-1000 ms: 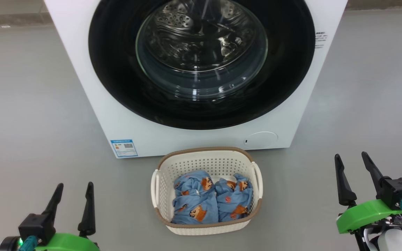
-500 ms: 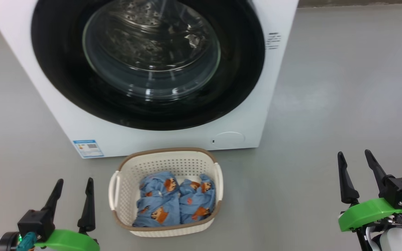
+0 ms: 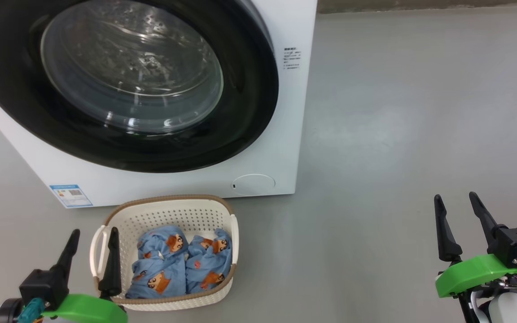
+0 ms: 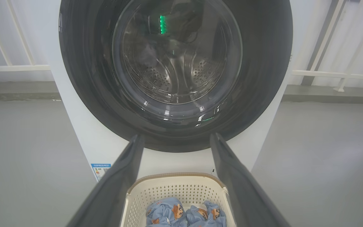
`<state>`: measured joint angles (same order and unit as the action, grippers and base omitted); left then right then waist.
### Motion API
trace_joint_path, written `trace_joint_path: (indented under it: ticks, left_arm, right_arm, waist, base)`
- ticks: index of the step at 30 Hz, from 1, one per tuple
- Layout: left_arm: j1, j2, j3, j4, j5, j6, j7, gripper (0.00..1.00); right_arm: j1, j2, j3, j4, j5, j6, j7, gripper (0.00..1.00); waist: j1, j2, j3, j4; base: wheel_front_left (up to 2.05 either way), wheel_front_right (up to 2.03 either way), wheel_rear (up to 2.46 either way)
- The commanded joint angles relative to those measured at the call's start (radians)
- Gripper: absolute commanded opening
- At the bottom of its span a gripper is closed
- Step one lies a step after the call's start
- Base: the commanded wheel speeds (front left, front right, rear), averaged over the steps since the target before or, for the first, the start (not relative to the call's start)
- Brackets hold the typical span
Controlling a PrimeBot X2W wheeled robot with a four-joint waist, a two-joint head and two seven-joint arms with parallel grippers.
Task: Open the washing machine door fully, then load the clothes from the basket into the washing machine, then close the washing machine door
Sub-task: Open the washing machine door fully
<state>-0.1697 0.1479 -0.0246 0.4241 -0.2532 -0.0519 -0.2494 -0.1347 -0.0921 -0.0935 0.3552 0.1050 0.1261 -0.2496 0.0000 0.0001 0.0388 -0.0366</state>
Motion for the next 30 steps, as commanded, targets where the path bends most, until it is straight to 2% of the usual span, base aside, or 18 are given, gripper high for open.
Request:
trace_joint_path:
  ticks: [1,16,17,18,19,20,21,24,30]
  left_arm:
    - [-0.044,0.031,0.031,-0.024,0.000,0.004,-0.007,1.00]
    - [-0.038,0.028,0.009,-0.017,-0.009,0.008,-0.008,1.00]
    - [-0.036,0.026,0.008,-0.017,-0.010,0.008,-0.008,1.00]
    - [-0.035,0.023,0.007,-0.017,-0.012,0.008,-0.008,1.00]
    - [-0.033,0.021,0.005,-0.018,-0.014,0.009,-0.008,1.00]
    - [-0.031,0.019,0.004,-0.018,-0.015,0.009,-0.008,1.00]
    - [-0.029,0.016,0.003,-0.018,-0.017,0.010,-0.009,1.00]
    - [-0.025,0.007,-0.002,-0.017,-0.022,0.009,-0.009,1.00]
    - [-0.040,-0.009,-0.019,-0.017,-0.025,0.004,-0.010,1.00]
  right_arm:
    - [-0.032,-0.009,0.030,-0.023,0.005,0.005,-0.012,1.00]
    - [-0.057,-0.006,0.041,-0.013,0.036,0.005,-0.012,1.00]
    - [-0.062,-0.005,0.047,-0.010,0.046,0.005,-0.012,0.79]
    - [-0.068,-0.006,0.051,-0.007,0.052,0.005,-0.012,0.45]
    - [-0.075,-0.006,0.055,-0.004,0.058,0.005,-0.012,0.22]
    - [-0.084,-0.005,0.058,-0.003,0.071,0.005,-0.012,0.03]
    - [-0.094,-0.002,0.059,-0.002,0.091,0.005,-0.012,0.00]
    - [-0.130,0.006,0.062,-0.003,0.154,0.005,-0.012,0.00]
    - [-0.227,0.028,0.057,-0.007,0.448,0.005,-0.012,0.00]
  waist:
    - [0.0000,-0.0001,-0.001,0.000]
    - [0.0000,-0.0001,0.005,0.010]
    - [0.0000,-0.0001,0.007,0.011]
    - [0.0000,-0.0001,0.008,0.012]
    - [0.0000,-0.0001,0.009,0.013]
    - [0.0000,-0.0001,0.010,0.014]
    - [0.0000,-0.0001,0.012,0.015]
    - [0.0000,-0.0001,0.019,0.021]
    - [0.0000,-0.0001,0.048,0.051]
  base:
    - [0.47,0.47,-0.93]
    - [0.08,0.08,-0.15]
    - [0.00,0.00,0.00]
    - [0.00,0.00,0.00]
    - [0.00,0.00,0.00]
    - [0.00,0.00,0.00]
    - [0.00,0.00,0.00]
    - [0.00,0.00,0.00]
    - [0.00,0.00,0.00]
